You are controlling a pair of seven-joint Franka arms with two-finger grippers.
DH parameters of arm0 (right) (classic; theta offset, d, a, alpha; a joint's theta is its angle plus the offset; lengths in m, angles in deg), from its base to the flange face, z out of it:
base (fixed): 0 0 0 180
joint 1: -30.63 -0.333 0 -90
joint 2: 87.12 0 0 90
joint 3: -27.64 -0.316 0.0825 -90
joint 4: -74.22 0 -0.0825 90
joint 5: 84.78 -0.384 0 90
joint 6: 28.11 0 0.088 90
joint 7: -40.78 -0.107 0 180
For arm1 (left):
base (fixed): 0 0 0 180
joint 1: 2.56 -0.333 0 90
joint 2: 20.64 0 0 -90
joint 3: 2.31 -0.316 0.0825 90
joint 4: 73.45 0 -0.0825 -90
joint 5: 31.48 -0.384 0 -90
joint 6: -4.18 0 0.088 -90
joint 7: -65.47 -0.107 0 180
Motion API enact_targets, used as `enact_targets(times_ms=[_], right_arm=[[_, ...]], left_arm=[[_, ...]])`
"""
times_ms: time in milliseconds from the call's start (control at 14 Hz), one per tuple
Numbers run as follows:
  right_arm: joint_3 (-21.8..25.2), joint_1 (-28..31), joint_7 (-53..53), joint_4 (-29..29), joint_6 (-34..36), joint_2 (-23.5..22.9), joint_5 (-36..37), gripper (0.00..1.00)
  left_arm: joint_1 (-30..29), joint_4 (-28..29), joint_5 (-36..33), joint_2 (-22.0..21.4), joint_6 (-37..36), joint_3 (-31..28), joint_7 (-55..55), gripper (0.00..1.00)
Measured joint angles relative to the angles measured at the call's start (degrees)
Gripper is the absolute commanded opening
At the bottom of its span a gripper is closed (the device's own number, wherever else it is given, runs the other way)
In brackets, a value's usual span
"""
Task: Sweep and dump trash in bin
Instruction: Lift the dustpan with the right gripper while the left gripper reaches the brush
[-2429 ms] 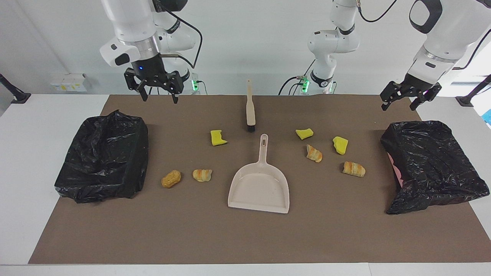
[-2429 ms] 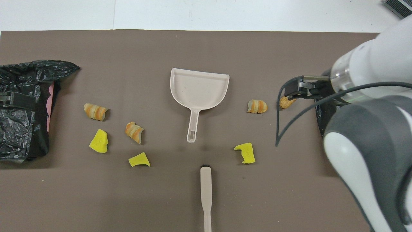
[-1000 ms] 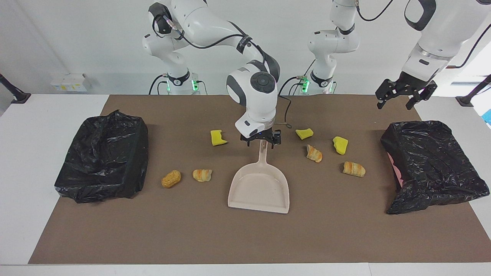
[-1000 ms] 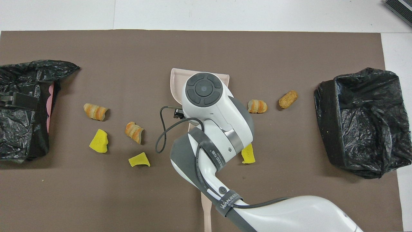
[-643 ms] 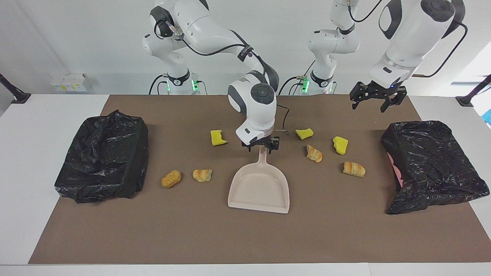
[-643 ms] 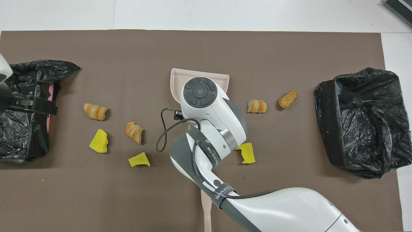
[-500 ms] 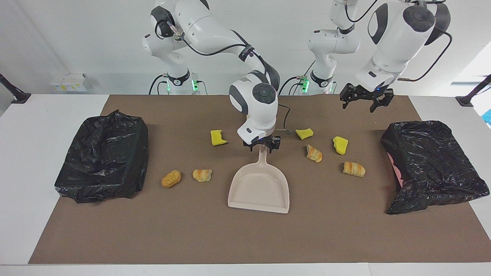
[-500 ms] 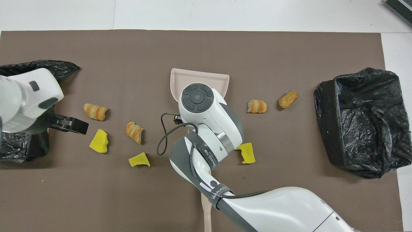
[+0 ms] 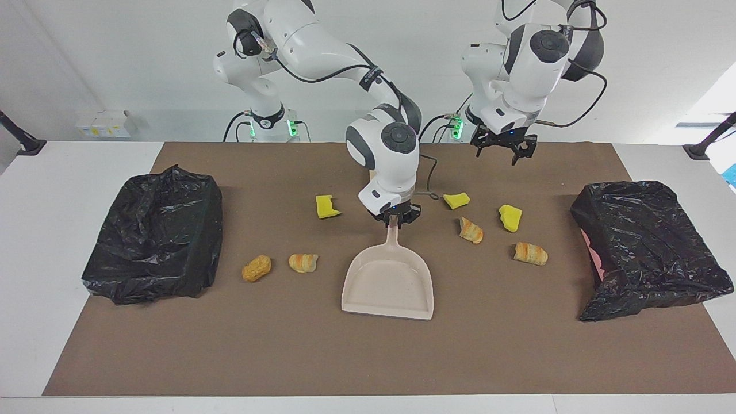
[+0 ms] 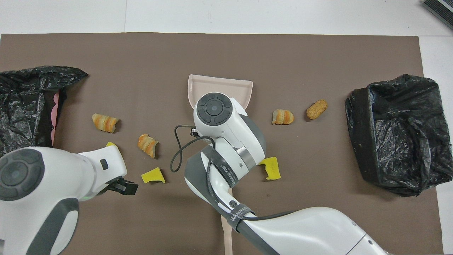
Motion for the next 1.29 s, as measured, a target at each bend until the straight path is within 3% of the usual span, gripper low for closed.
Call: enact_targets(times_ms=[286,571,929,1286], right_arm=[[0.14,2.62,12.34,0.21,2.48,3.81,0.05,0.00],[0.24,9.43,41.32,0.15,8.29,8.91,0.07,0.00],[0.42,13.77,71.04,-0.20,9.41,9.71,2.11,0.00],[0.52,14.74,92.02,-0.91,9.41,9.52,5.59,0.00]], left_arm=[[4.26,6.50,2.26,-1.86,5.49,0.03,0.00,1.00],[8.90,9.35,4.51,-2.65,9.10,-0.04,3.09,1.00],[24.00,12.29,4.79,-1.61,17.13,0.14,24.28,1.00],[35.33,12.97,4.80,4.13,25.52,0.18,41.74,1.00]])
